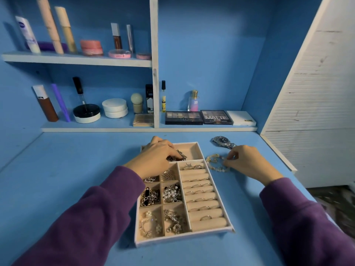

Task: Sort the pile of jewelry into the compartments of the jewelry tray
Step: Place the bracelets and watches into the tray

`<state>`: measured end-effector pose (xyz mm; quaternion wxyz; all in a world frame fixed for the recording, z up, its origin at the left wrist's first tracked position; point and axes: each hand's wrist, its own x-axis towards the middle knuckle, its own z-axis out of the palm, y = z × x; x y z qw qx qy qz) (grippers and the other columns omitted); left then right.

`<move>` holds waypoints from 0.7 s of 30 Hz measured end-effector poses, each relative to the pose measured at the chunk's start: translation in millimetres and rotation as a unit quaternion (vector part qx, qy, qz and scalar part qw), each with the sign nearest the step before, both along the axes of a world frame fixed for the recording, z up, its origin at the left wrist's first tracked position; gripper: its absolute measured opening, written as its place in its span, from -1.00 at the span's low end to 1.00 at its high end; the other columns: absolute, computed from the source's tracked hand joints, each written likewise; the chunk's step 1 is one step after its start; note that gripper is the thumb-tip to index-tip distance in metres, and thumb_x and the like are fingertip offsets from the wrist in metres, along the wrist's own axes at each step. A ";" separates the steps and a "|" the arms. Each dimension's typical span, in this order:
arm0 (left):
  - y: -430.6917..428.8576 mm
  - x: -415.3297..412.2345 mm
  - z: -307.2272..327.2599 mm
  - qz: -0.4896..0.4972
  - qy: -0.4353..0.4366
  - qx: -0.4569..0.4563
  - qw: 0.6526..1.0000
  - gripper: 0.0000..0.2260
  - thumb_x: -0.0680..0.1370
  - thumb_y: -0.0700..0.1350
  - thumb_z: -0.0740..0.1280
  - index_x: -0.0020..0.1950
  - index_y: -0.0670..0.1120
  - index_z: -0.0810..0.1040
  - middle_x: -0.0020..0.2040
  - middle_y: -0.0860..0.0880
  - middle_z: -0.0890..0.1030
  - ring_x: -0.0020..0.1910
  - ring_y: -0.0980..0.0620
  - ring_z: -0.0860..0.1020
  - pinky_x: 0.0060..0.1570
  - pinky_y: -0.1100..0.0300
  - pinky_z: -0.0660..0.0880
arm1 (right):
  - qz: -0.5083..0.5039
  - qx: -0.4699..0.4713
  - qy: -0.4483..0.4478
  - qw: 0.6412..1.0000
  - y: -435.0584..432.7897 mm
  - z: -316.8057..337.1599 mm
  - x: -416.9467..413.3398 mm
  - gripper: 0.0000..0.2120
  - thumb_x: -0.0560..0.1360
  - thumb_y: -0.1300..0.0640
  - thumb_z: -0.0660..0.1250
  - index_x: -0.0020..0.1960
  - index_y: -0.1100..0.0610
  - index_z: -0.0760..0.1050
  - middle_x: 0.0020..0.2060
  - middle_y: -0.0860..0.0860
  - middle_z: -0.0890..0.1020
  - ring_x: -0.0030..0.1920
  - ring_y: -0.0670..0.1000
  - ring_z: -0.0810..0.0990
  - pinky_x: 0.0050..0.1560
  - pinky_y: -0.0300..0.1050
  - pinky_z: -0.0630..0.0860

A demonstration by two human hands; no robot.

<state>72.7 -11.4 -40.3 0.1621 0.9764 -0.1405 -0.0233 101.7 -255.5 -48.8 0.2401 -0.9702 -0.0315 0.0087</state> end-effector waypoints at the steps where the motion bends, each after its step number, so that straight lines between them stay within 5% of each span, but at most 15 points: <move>1: -0.9 -0.7 0.0 0.006 -0.007 -0.009 1.000 -0.62 0.54 -0.25 0.20 0.26 0.12 0.49 0.29 0.04 0.43 0.27 -0.01 0.21 0.28 0.03 0.20 | -0.003 -0.003 0.000 1.000 1.2 -0.1 -0.1 -0.89 0.38 0.10 0.39 -0.22 0.14 0.58 -0.27 0.06 0.57 -0.25 0.04 0.50 -0.33 -0.13 0.38; 11: 16.3 -10.4 13.1 0.109 -0.127 -0.160 0.973 -0.67 0.51 -0.28 0.15 0.12 0.03 0.56 0.20 0.06 0.51 0.28 0.04 0.35 0.23 0.17 0.24 | 0.056 0.027 -0.201 0.978 21.6 38.6 -7.6 -0.93 0.40 0.12 0.37 -0.23 0.10 0.51 -0.39 -0.01 0.57 -0.30 0.10 0.52 -0.24 -0.01 0.52; 14: 32.0 -18.9 7.8 0.171 -0.152 -0.205 0.952 -0.67 0.52 -0.30 0.15 0.13 0.01 0.57 0.18 0.05 0.55 0.10 -0.14 0.50 0.05 0.13 0.39 | 0.095 0.052 -0.250 0.962 41.2 55.9 -10.9 -0.92 0.40 0.14 0.35 -0.21 0.14 0.51 -0.39 0.03 0.60 -0.32 0.10 0.53 -0.22 0.00 0.52; 21: 46.0 -11.1 -27.8 0.221 -0.159 -0.342 0.899 -0.70 0.53 -0.34 0.16 0.12 -0.07 0.56 0.02 0.00 0.60 0.02 0.09 0.52 0.09 0.20 0.44 | 0.157 0.148 -0.181 0.960 101.7 63.2 -8.8 -0.95 0.45 0.25 0.32 -0.17 0.15 0.47 -0.35 0.14 0.65 -0.39 0.06 0.61 -0.33 -0.15 0.57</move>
